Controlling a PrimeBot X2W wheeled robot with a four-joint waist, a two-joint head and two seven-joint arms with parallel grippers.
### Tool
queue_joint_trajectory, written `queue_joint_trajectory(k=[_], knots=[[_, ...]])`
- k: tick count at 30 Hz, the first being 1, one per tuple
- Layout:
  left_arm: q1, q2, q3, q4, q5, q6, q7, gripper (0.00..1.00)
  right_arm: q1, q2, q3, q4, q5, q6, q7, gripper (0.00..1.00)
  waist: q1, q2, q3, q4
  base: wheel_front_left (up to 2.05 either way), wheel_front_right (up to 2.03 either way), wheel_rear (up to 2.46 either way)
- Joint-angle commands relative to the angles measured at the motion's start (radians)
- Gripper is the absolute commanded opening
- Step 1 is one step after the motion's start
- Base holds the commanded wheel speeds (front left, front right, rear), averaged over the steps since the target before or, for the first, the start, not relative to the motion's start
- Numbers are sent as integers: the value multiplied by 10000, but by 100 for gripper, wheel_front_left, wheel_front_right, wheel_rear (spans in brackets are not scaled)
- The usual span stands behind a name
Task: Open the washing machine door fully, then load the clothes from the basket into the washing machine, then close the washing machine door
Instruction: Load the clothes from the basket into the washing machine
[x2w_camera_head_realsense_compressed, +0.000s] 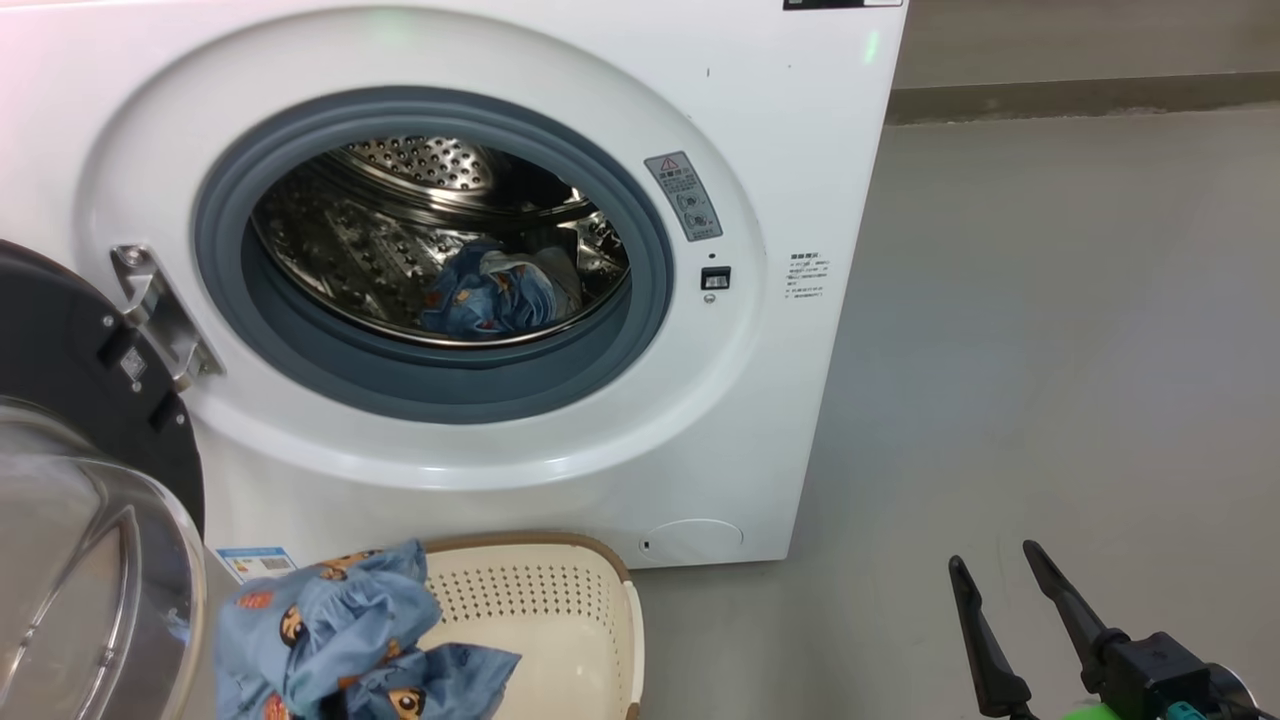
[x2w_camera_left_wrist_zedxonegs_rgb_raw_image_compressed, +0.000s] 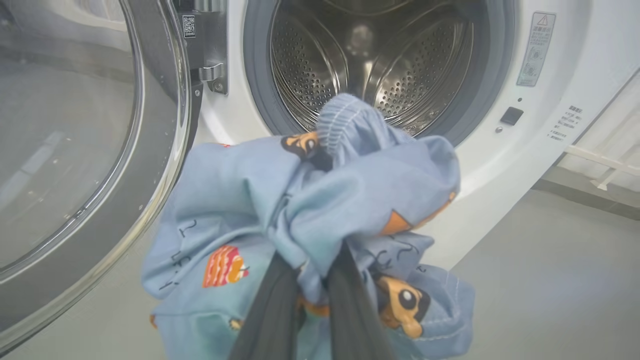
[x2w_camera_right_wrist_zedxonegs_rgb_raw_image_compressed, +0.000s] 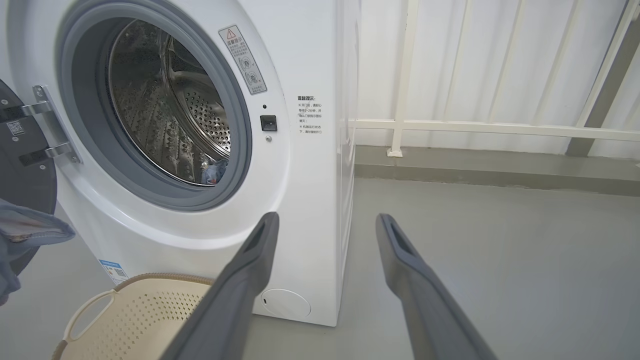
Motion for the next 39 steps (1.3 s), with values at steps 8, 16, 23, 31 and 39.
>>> queue_joint_trajectory(k=[8,16,23,31,39], knots=[[-131,169,183,-994,149,172,299,0,-26,-4,305,-264,-93,14,-49,100,0,-1,67,-109,0,0,0],[-826,338,98,-1373,223,160,629,0,-249,36,515,-259,-61,14,-49,100,0,-1,540,-643,0,0,0],[-2336,562,331,-1127,284,171,755,0,-740,91,627,-332,66,14,-49,100,0,-1,1619,-1275,0,0,0],[-4808,1083,845,232,237,39,796,0,-1478,116,936,-338,489,14,-49,100,0,-1,2837,-2042,0,0,0],[-7344,1873,1302,2422,474,-65,325,0,-2069,118,1345,-265,992,14,-49,100,0,-1,3778,-2924,0,0,0]])
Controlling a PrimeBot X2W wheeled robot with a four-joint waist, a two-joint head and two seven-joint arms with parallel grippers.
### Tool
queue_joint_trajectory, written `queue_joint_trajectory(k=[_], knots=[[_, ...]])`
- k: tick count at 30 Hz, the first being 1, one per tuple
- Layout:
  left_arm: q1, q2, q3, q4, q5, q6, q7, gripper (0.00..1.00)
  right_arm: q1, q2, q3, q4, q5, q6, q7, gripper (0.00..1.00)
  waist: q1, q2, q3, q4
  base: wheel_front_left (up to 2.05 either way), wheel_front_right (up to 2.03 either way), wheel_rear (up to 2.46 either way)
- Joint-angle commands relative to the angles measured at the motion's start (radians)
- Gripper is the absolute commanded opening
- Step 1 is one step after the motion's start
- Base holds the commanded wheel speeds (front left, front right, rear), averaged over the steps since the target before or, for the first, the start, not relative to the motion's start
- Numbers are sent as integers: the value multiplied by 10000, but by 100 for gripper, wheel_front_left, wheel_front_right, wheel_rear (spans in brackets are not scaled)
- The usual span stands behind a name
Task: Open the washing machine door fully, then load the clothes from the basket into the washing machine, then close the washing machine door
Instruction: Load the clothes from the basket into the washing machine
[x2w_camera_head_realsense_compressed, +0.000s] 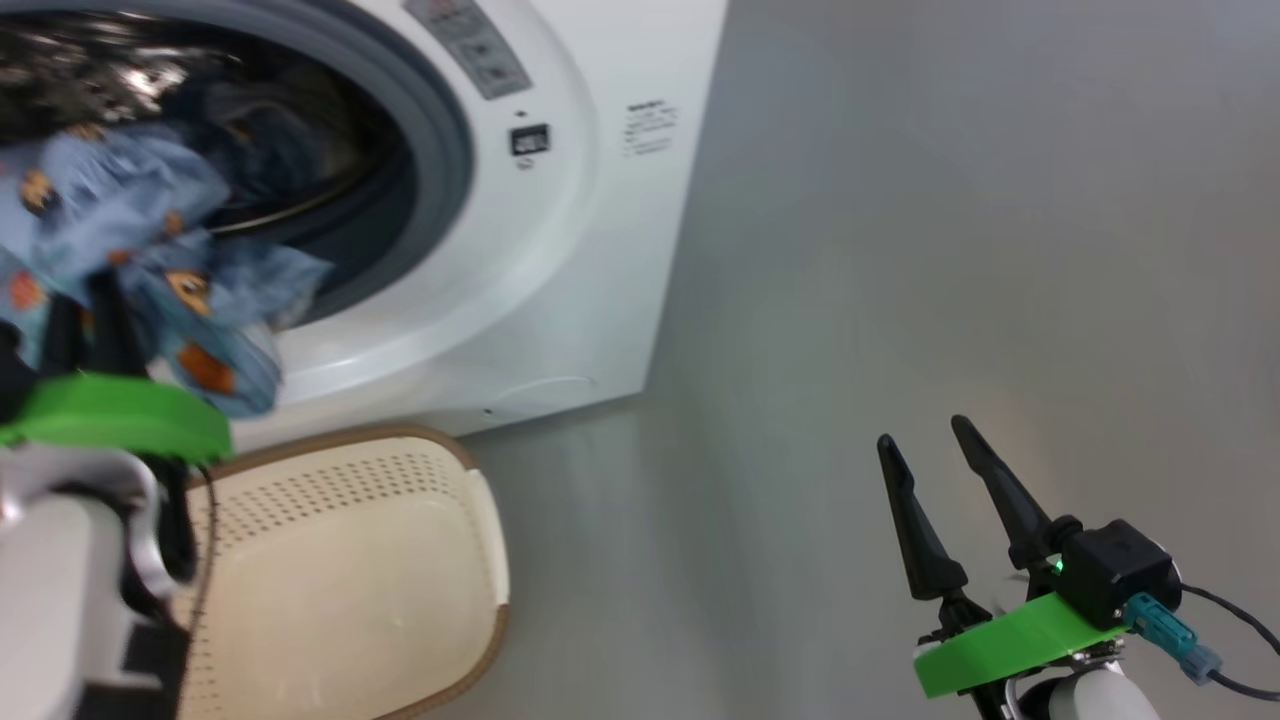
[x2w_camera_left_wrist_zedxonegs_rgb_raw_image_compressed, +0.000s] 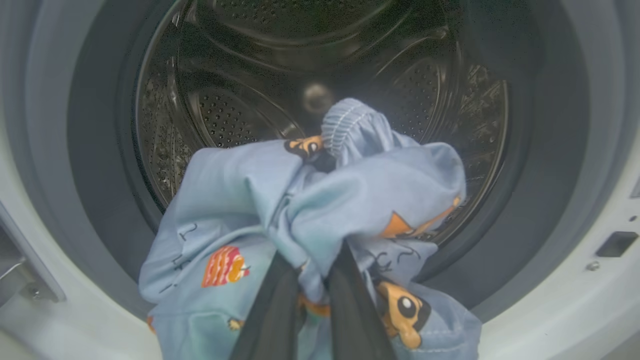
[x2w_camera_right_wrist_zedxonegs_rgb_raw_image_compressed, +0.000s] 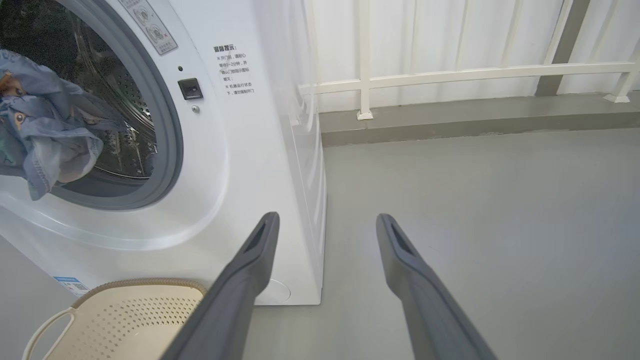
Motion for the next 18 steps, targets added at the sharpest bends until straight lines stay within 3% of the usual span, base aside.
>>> queue_joint_trajectory(k=[1,12,18], knots=[[-880,578,375,404,121,-62,-77,0,-291,-47,333,-197,157,14,-49,100,0,0,888,-914,0,0,0],[-3924,1969,327,3824,748,-450,-485,0,-445,-46,993,-40,603,14,-49,100,0,0,1892,-2053,0,0,0],[-4965,2451,443,4944,917,-444,-744,0,-321,-46,1164,-40,567,14,-49,100,0,0,2270,-2387,0,0,0]])
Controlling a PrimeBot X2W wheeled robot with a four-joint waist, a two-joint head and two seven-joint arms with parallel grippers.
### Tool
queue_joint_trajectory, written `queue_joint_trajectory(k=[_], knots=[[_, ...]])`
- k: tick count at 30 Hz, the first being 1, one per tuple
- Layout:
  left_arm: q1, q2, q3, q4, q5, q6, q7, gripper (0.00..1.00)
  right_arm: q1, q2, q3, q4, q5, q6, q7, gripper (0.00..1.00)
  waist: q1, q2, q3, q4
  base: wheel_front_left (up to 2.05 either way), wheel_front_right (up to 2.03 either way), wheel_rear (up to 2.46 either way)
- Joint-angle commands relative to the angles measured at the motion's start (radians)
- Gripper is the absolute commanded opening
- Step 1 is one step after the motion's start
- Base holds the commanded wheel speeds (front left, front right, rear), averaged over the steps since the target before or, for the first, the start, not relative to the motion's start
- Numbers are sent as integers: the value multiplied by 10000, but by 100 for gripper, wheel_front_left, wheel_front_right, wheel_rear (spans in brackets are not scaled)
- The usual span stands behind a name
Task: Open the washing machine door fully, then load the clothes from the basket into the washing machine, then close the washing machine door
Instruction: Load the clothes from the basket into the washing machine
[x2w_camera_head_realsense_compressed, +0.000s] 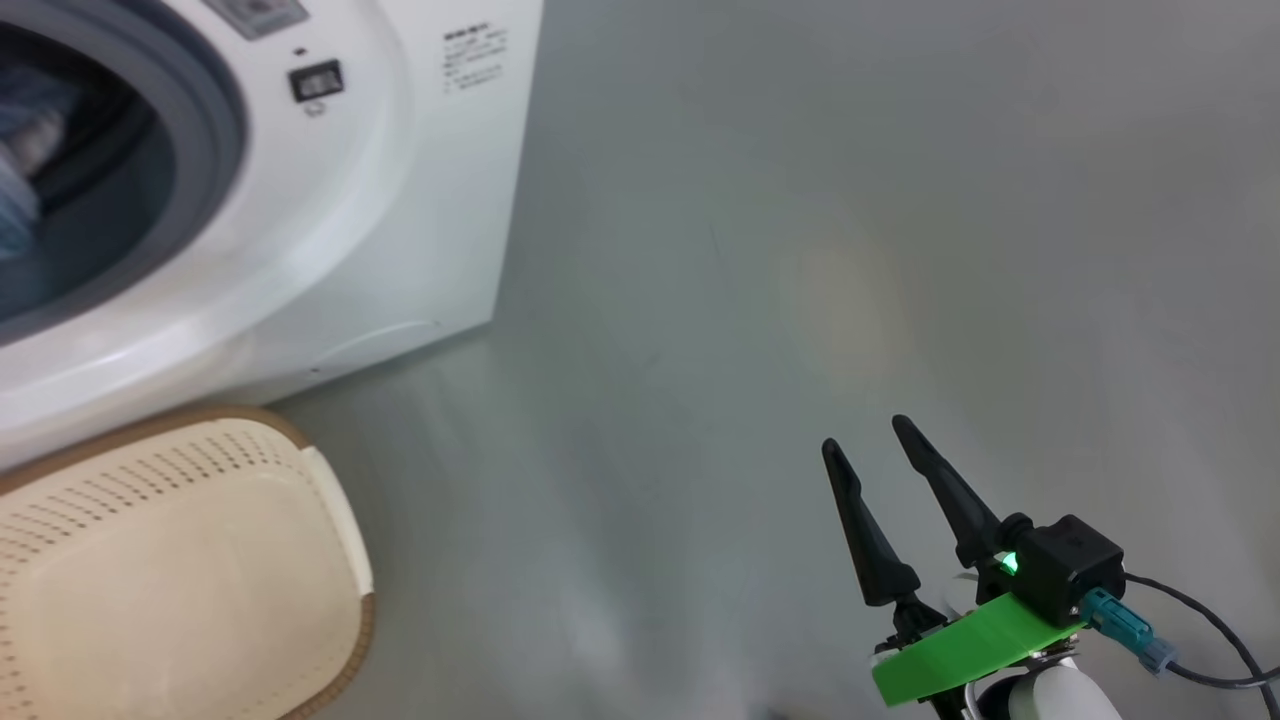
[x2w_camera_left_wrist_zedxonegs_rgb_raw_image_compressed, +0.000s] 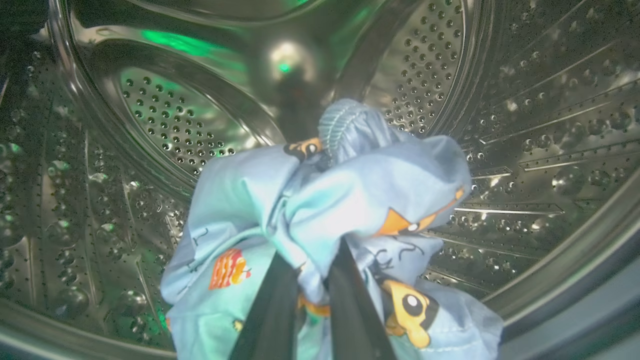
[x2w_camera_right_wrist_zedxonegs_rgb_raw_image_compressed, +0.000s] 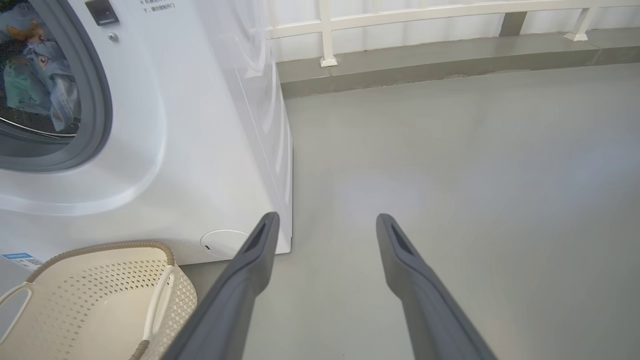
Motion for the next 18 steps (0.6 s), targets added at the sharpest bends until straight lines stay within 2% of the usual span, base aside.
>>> queue_joint_trajectory(k=[1,6,11,17,18], knots=[[-435,688,232,-57,177,2,-118,0,65,-63,228,-204,-5,14,-48,100,0,0,554,-474,0,0,0],[-1590,1098,400,517,340,95,-208,0,310,-63,123,-239,-112,14,-48,100,0,0,1098,-527,0,0,0],[-2353,1372,586,431,645,243,-220,0,464,-63,-18,-322,-275,14,-48,100,0,0,1609,-552,0,0,0],[-2715,1419,764,473,1034,326,-222,0,556,-63,-226,-430,-254,14,-48,100,0,0,1961,-577,0,0,0],[-2758,1422,736,606,1093,292,-222,11,560,-63,-222,-430,-233,14,-48,100,0,0,1973,-573,0,0,0]])
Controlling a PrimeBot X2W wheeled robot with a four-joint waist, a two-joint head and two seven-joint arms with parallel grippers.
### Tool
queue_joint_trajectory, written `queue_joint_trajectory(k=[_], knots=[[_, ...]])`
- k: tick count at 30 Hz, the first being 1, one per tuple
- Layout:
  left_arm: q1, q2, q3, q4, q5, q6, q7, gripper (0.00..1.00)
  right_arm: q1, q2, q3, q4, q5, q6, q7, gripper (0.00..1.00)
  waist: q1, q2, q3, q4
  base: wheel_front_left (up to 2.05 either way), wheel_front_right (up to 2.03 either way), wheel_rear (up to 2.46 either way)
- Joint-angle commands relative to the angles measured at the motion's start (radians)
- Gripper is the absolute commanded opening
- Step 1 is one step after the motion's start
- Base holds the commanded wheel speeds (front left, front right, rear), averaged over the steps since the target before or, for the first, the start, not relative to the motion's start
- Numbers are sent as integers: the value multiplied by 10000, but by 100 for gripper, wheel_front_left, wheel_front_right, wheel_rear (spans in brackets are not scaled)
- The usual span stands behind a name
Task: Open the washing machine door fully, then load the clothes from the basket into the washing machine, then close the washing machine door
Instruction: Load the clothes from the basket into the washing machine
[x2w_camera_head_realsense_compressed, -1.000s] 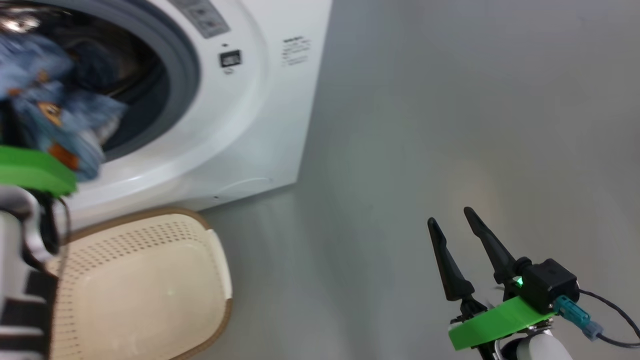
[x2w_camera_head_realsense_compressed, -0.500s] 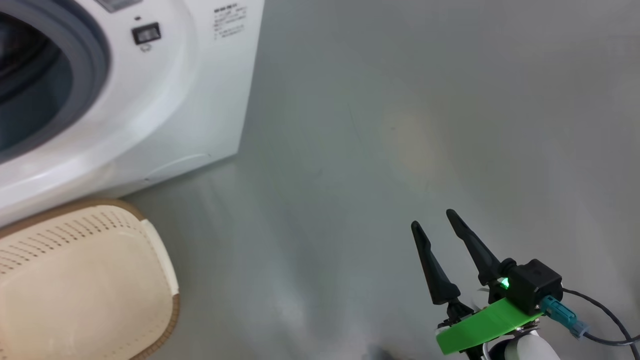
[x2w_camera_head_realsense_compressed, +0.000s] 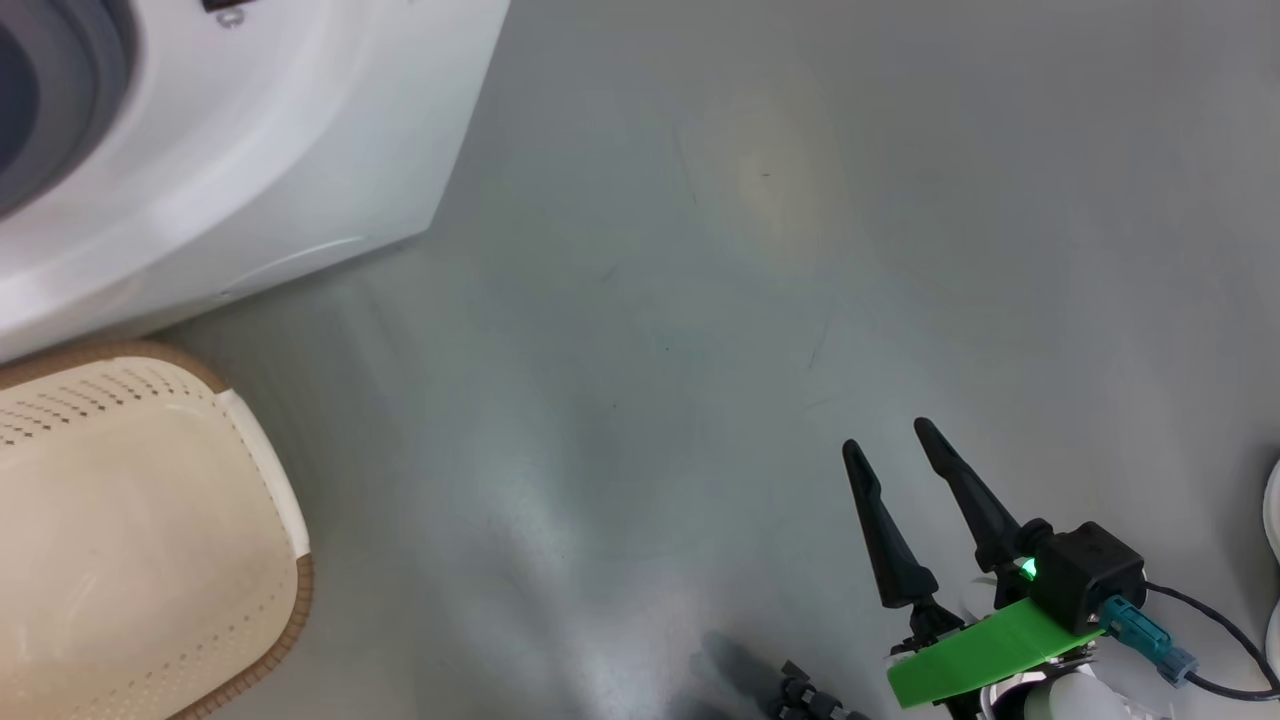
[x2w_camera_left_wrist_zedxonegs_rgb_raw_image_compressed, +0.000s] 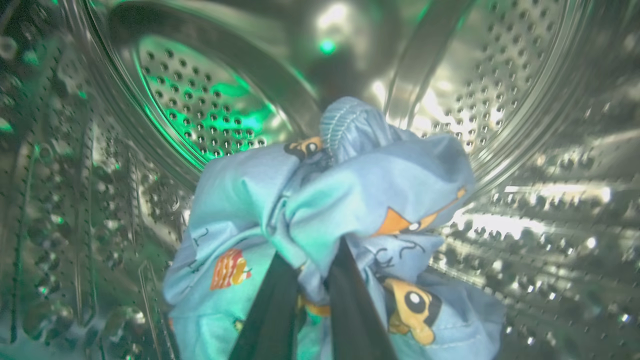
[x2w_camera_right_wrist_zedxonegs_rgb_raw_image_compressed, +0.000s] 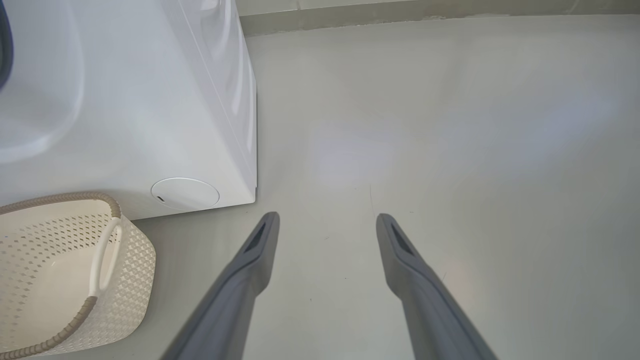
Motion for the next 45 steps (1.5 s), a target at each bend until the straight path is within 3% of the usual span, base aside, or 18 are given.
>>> queue_joint_trajectory(k=[1,2,4,5,16,28,37,45], knots=[[-258,510,79,-12,175,-39,-61,39,292,-132,161,-215,-25,14,-49,100,0,-1,57,-16,0,0,0],[-320,491,9,172,245,-69,-61,50,294,-132,180,-201,-4,14,-49,100,0,-1,47,-9,0,0,0],[-493,438,-92,425,367,-56,-61,96,293,-132,227,-176,45,14,-49,100,0,-1,0,13,0,0,0],[-564,403,-126,642,391,-48,-61,100,297,-132,241,-155,64,14,-49,100,0,-1,-45,27,0,0,0],[-1237,-130,-1007,3173,886,12,771,100,403,-131,69,-31,140,14,-49,100,0,-1,-666,215,0,0,0],[-586,-1031,-934,3902,417,87,256,100,389,-131,-40,132,41,14,-49,100,0,-1,-1716,758,0,0,0],[939,-1838,-763,3695,-8,78,-47,100,478,-131,-30,358,-93,14,-49,100,0,-1,-3003,1263,0,0,0],[2979,-2743,-485,1790,-362,-159,-60,100,600,-131,-264,405,-382,14,-49,100,0,-1,-3986,1945,0,0,0]])
